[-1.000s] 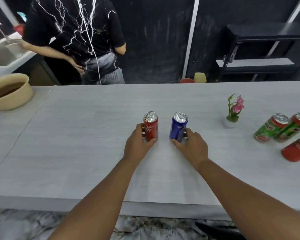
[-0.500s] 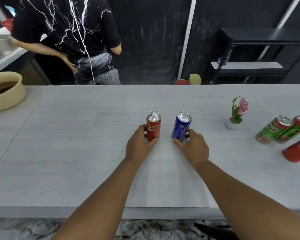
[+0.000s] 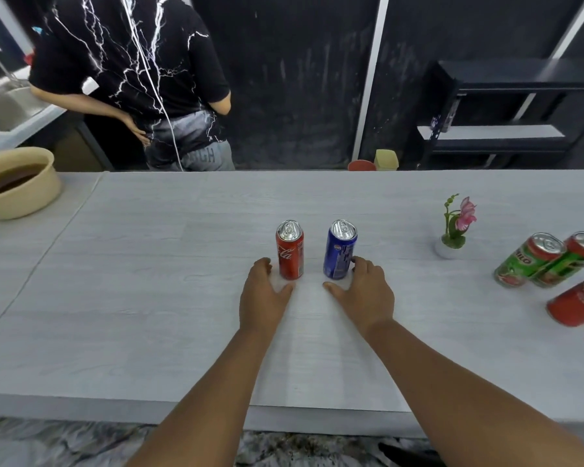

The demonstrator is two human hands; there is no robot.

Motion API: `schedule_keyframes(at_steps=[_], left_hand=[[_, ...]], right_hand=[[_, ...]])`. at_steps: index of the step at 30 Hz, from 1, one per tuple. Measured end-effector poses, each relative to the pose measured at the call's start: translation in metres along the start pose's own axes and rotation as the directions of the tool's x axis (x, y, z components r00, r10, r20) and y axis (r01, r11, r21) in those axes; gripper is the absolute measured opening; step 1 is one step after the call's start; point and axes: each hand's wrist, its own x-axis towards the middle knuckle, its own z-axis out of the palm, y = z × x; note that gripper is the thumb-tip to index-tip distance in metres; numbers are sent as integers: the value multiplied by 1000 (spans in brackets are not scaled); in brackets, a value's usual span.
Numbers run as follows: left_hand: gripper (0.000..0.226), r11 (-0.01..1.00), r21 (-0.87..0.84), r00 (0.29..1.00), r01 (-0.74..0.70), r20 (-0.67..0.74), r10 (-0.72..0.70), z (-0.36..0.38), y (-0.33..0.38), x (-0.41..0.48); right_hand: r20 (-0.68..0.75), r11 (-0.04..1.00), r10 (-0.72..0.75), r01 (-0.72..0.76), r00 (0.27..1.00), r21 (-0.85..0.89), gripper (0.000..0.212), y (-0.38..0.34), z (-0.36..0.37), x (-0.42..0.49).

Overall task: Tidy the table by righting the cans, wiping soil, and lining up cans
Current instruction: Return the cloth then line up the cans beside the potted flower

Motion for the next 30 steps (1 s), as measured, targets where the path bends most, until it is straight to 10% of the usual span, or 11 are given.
schedule_keyframes(at_steps=[8,14,21,30], left_hand=[[50,944,79,946,-321,77,316,58,17,-98],[55,913,-39,869,-406,293,399,120,77,-101],[63,911,-164,792,-379,452,411,203,167,-94],[94,921,-286,775,-263,506,378,296,264,-60]], right_hand=[[-190,999,-47,49,981,2,62,92,-22,-67],[-268,964,196,-134,943,231,40,180,-74,-88],[-323,745,606,-378,727,549,75,270,-133,-77],[-304,759,603,-412,738,505,93,323,-142,-34]])
